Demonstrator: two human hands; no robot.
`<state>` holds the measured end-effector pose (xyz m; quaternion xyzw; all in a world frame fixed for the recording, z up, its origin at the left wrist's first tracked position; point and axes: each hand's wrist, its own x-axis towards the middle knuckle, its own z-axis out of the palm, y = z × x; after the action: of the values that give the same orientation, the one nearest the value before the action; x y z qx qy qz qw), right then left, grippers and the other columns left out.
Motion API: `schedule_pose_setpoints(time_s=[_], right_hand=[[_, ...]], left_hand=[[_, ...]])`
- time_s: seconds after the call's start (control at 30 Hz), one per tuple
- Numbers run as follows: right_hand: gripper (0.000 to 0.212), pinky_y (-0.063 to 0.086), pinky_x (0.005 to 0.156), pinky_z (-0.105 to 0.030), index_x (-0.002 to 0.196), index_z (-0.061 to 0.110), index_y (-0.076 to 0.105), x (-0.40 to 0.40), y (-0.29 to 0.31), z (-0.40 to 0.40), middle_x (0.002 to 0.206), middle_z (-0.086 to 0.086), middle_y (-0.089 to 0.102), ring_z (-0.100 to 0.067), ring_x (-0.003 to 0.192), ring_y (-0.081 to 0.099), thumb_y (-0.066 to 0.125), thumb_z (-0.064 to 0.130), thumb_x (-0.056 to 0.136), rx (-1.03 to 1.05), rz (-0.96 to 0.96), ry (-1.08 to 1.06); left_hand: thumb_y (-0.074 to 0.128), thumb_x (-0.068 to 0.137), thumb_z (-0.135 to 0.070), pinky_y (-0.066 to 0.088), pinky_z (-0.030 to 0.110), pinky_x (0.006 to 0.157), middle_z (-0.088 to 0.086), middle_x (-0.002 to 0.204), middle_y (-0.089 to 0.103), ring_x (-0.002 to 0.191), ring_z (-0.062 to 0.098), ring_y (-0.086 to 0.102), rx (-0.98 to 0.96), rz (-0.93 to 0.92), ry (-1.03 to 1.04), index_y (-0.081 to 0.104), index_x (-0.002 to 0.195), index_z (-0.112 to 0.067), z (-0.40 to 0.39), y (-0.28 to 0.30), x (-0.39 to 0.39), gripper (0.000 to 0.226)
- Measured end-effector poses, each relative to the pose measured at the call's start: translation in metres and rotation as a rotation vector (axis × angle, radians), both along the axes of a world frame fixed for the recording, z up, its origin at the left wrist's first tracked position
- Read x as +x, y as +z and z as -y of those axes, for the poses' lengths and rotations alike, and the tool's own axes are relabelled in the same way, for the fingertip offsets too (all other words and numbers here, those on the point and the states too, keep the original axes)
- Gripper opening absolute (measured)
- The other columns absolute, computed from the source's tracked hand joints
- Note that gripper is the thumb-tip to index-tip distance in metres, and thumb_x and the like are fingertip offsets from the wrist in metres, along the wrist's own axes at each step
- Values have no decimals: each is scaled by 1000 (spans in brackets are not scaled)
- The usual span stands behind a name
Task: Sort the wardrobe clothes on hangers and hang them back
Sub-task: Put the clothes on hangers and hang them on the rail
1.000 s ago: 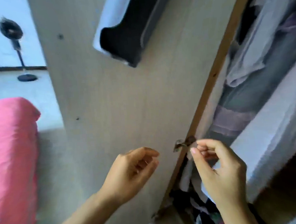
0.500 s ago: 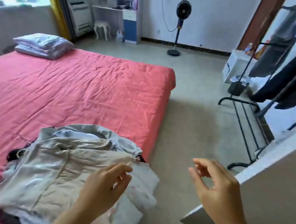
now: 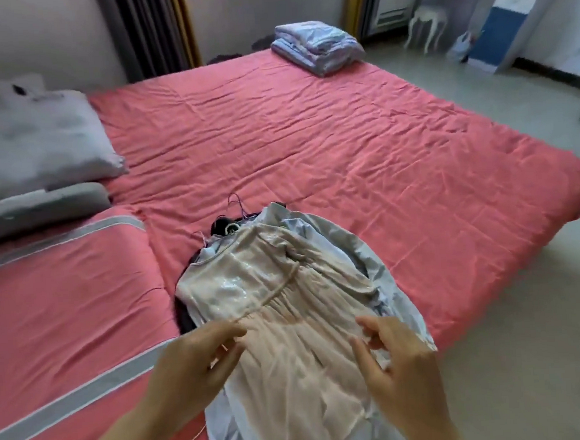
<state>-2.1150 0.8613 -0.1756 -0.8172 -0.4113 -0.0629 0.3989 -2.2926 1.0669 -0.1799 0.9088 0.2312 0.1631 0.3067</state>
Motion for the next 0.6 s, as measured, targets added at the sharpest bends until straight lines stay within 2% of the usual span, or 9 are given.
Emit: schedule_pose_setpoints(time_s=[0.07,0.2,0.33,0.47,0.6], right_hand=[[24,43,63,-10,89,15,68,18,-13,-31,74,9,62,-1,65,56,56,34,79,-11,-41,76],[21,44,62,-16,92,20,65,59,-44,-98,78,9,62,-8,65,59,55,35,80,-56,-148,233],[23,44,60,-21,91,20,64,99,-74,-159,79,10,60,-11,66,58,51,36,81,-153,-171,377],[21,40,57,-17,88,17,65,140,-114,-222,82,6,62,-11,66,60,55,32,78,-208,-233,440],[18,43,62,-24,89,11,66,171,-160,-282,84,1,63,-20,73,61,61,24,77,-297,-265,492]], left_hand=[[52,81,-45,41,8,53,-26,78,59,62,-12,54,-15,-39,97,60,97,-38,-15,-7,3,20],[50,80,-52,42,10,55,-25,76,61,65,-8,57,-57,-113,259,64,91,-39,-37,-21,26,22],[47,76,-57,48,20,57,-22,74,63,67,-5,58,-113,-156,413,70,91,-34,-61,-40,64,35],[45,72,-58,51,24,65,-20,79,67,73,-2,61,-204,-178,570,71,94,-33,-88,-69,100,42],[53,74,-49,48,18,64,-22,78,66,75,-1,61,-262,-201,704,70,88,-36,-112,-98,126,25]])
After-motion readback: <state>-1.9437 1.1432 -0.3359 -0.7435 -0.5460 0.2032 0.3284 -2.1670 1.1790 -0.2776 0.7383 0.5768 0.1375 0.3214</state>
